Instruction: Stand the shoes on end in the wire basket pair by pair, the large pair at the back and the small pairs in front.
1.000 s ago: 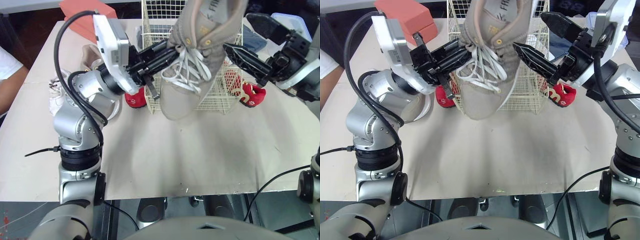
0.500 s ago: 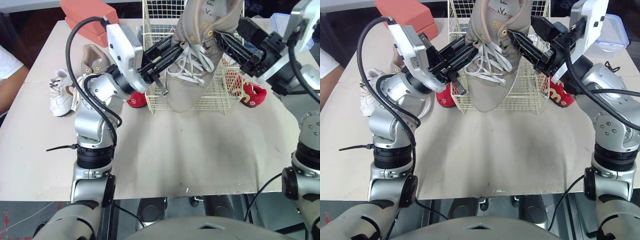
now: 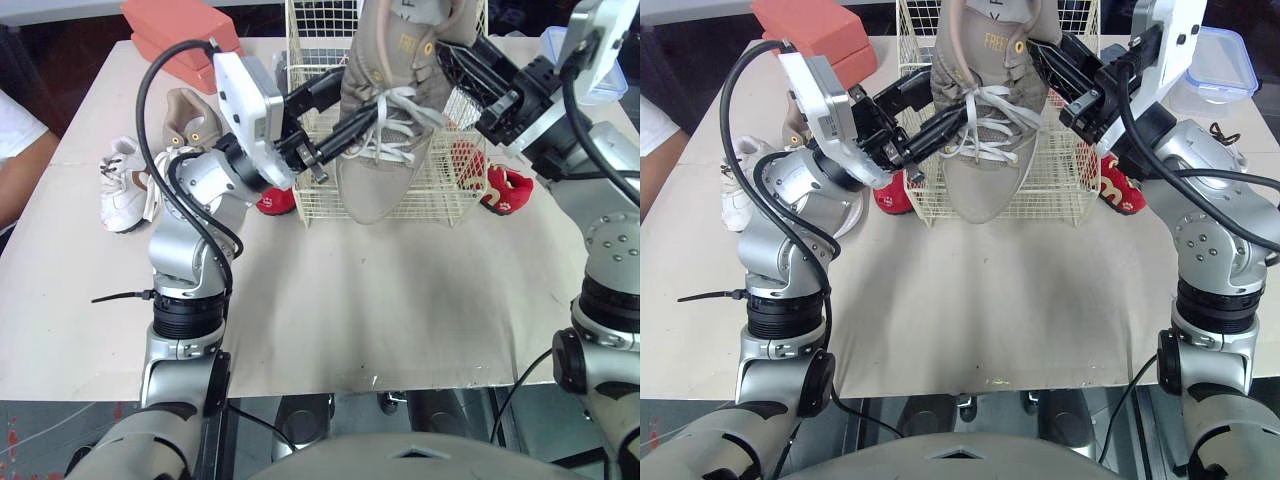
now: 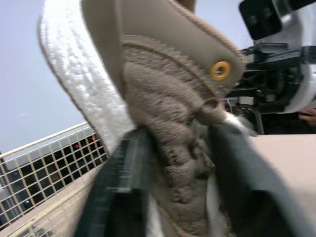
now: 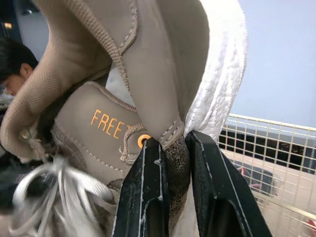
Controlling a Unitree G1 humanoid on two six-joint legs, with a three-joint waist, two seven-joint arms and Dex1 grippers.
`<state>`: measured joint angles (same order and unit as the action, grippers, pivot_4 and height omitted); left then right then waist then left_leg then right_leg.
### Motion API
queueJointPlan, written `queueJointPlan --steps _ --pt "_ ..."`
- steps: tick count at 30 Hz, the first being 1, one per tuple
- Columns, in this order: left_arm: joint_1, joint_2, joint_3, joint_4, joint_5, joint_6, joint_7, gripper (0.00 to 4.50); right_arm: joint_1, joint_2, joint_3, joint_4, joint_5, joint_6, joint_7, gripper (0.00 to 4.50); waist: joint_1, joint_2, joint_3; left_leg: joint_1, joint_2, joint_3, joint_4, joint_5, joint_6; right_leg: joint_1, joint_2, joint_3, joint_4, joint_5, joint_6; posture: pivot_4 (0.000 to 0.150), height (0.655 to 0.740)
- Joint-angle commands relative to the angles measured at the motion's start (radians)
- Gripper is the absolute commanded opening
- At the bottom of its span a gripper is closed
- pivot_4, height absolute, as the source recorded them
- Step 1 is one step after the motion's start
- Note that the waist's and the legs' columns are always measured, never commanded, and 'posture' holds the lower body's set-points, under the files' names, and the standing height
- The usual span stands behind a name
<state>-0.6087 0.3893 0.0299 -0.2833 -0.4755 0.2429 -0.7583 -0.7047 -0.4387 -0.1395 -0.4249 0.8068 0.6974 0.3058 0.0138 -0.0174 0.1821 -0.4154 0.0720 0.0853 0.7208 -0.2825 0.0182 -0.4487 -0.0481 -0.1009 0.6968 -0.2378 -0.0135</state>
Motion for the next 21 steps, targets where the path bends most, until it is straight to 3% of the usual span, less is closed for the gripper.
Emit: queueJointPlan --steps 1,2,3,10,21 --pt "-0.040 0.027 0.046 -0.016 -0.005 -0.021 0.015 3.83 -0.074 0.028 -0.060 -0.006 0.005 -0.057 -0.036 0.00 0.000 0.000 0.000 0.000 0.000 0.000 0.000 0.000 0.000 0.000 0.000 0.000 0.000 0.000 0.000 0.150 0.6860" --pt "-0.042 0.035 0.054 -0.017 -0.017 -0.013 0.012 4.27 -0.090 0.038 -0.069 0.005 -0.002 -0.073 -0.045 0.00 0.000 0.000 0.000 0.000 0.000 0.000 0.000 0.000 0.000 0.000 0.000 0.000 0.000 0.000 0.000 0.150 0.6860" --pt "-0.044 0.042 0.061 -0.019 -0.030 -0.003 0.009 4.39 -0.105 0.047 -0.077 0.017 -0.008 -0.086 -0.054 0.00 0.000 0.000 0.000 0.000 0.000 0.000 0.000 0.000 0.000 0.000 0.000 0.000 0.000 0.000 0.000 0.150 0.6860" --pt "-0.032 0.107 0.101 -0.048 -0.117 0.076 -0.024 4.39 -0.210 0.124 -0.123 0.078 -0.001 -0.157 -0.108 0.00 -0.001 0.000 0.000 -0.001 0.001 0.001 -0.001 0.000 0.000 -0.001 0.000 0.000 -0.001 0.000 0.000 0.150 0.6860" --pt "-0.012 0.328 0.191 -0.078 -0.264 0.315 -0.057 4.39 -0.364 0.160 -0.084 0.370 -0.301 -0.613 0.004 0.00 -0.006 0.001 0.000 -0.001 0.001 0.001 -0.002 0.000 0.000 -0.002 0.000 0.001 0.000 0.000 0.000 0.150 0.6860"
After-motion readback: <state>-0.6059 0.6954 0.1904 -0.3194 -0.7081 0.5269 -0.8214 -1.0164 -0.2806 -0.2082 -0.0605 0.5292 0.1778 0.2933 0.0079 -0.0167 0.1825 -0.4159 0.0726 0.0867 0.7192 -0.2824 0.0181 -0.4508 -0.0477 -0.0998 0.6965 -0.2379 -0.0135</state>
